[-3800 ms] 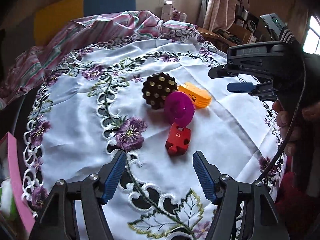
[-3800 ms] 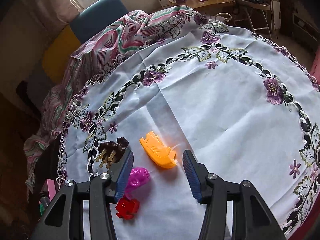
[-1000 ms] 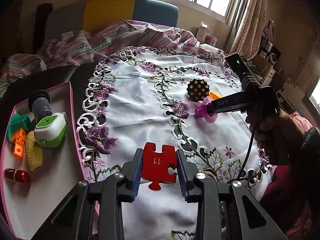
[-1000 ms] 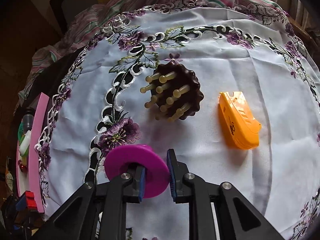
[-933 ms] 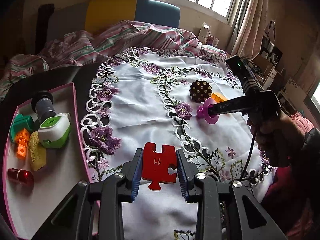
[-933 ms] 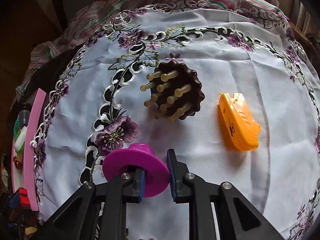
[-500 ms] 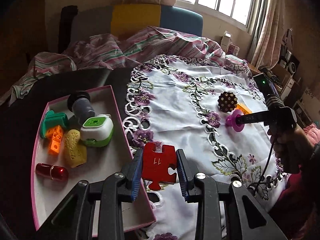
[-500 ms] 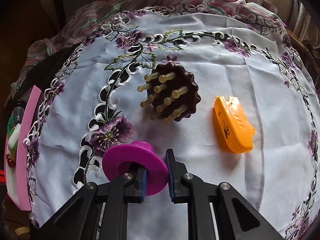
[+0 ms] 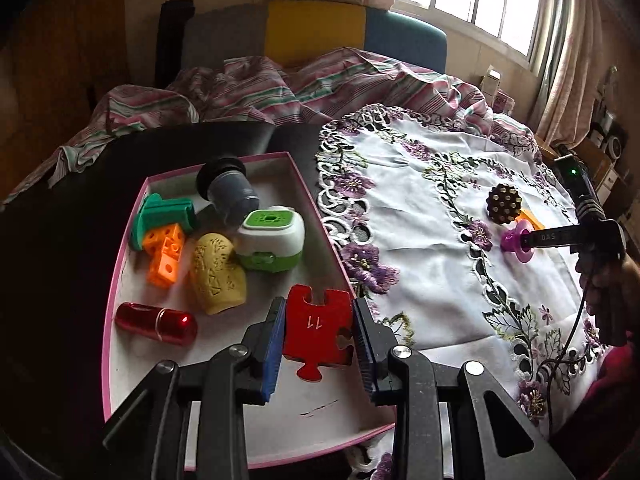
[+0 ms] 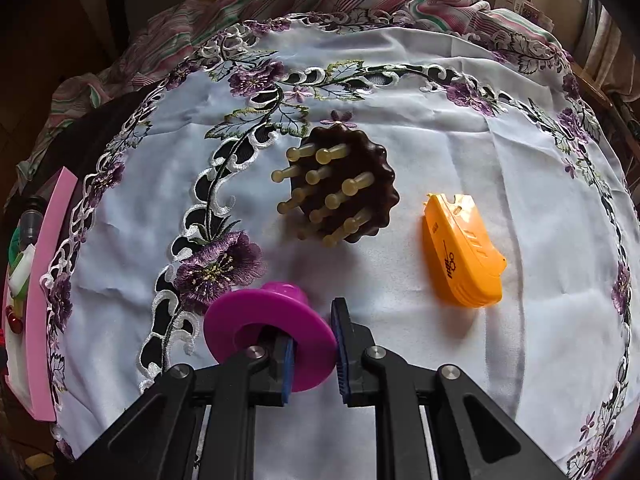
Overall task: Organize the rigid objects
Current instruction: 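Carry the red puzzle piece into the tray and open the left tool while the right tool holds the cup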
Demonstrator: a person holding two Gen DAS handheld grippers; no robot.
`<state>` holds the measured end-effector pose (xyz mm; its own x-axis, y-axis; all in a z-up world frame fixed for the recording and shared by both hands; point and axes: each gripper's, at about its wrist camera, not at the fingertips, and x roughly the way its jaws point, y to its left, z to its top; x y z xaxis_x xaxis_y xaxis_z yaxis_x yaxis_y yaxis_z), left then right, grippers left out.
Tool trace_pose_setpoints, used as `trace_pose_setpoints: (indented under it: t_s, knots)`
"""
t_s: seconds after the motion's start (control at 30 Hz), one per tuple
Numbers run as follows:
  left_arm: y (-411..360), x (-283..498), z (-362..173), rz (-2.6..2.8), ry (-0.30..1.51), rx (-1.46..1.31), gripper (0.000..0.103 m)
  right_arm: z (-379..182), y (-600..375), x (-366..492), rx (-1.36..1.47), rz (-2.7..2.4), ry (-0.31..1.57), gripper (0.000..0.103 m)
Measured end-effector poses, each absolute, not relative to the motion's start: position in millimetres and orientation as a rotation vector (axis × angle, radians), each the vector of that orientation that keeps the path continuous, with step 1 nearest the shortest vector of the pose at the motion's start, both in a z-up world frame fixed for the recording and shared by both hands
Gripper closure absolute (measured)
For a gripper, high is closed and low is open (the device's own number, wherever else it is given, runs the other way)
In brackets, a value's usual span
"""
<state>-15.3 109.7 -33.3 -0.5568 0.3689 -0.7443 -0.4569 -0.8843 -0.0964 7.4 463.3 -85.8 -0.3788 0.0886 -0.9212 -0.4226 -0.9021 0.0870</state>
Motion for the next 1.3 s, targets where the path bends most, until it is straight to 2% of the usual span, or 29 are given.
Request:
trace_pose_setpoints:
  t_s: [0.53,0.83,1.3]
  knots:
    - [29.7,-34.1,-48.0,2.462,-0.111,-1.281,0.07,-84.0,460.3,6.2,-1.528,2.328,0.401,0.087]
    - [31.5,-39.1,-51.6,2.442,-0.092,-1.277,0.07,-82.7,456.0,4.0,-1.529,2.332,0.33,0.088]
    - [90.1,-72.3,-63.9,2.307,-0.046,-1.269,0.068,-84.5,456.4,3.4,-1.537,2.317,0.313,0.087]
